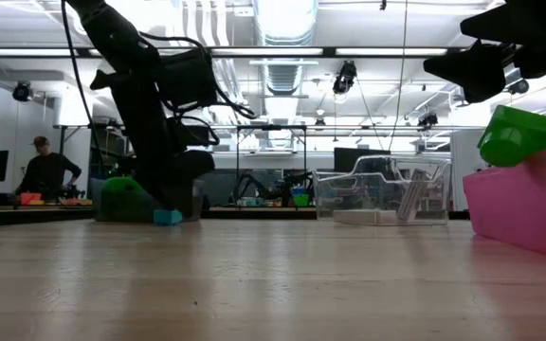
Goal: Pick & Place Toys
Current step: Put the blue game piece into the pink bin
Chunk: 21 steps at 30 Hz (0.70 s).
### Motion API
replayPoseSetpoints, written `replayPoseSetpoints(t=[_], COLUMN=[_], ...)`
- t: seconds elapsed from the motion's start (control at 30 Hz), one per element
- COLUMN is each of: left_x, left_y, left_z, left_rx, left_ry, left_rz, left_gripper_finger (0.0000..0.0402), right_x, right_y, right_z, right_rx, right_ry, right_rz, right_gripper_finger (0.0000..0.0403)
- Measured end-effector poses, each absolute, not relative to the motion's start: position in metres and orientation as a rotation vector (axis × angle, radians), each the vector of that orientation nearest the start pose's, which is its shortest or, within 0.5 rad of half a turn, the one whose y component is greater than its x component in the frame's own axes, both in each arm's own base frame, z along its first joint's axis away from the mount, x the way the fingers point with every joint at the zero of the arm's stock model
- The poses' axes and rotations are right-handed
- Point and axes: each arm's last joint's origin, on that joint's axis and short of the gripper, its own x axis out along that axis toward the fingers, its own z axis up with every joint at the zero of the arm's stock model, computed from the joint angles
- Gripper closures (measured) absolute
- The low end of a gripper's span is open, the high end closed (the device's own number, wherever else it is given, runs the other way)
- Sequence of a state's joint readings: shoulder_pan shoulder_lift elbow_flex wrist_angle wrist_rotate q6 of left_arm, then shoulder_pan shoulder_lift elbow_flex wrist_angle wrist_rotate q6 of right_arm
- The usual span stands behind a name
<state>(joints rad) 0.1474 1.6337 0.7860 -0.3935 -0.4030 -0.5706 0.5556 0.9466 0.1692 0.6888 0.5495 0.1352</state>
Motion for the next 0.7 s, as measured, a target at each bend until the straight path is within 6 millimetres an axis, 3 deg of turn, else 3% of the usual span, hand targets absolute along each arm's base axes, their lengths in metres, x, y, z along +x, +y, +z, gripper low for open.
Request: replayPoseSetpoints(t=[0.4, 0.7], left_x=[0.283, 0.292], left_y=[0.042, 0.025], left_z=[0.137, 0.153], left_rx=[-0.387, -0.317], left_ry=[1.030, 0.920], left_rz=[0.548, 0.370], left_gripper_finger=[0.0156, 0.0156], right_x=[0.156, 0.156], right_y=[0.079, 0.079], right_z=[0.180, 0.180], right_rx=[0.089, 0.089], right_ry=[0.076, 0.076], right_rz=[0.001, 0.001], right_gripper_finger=[0.0067, 0.0067])
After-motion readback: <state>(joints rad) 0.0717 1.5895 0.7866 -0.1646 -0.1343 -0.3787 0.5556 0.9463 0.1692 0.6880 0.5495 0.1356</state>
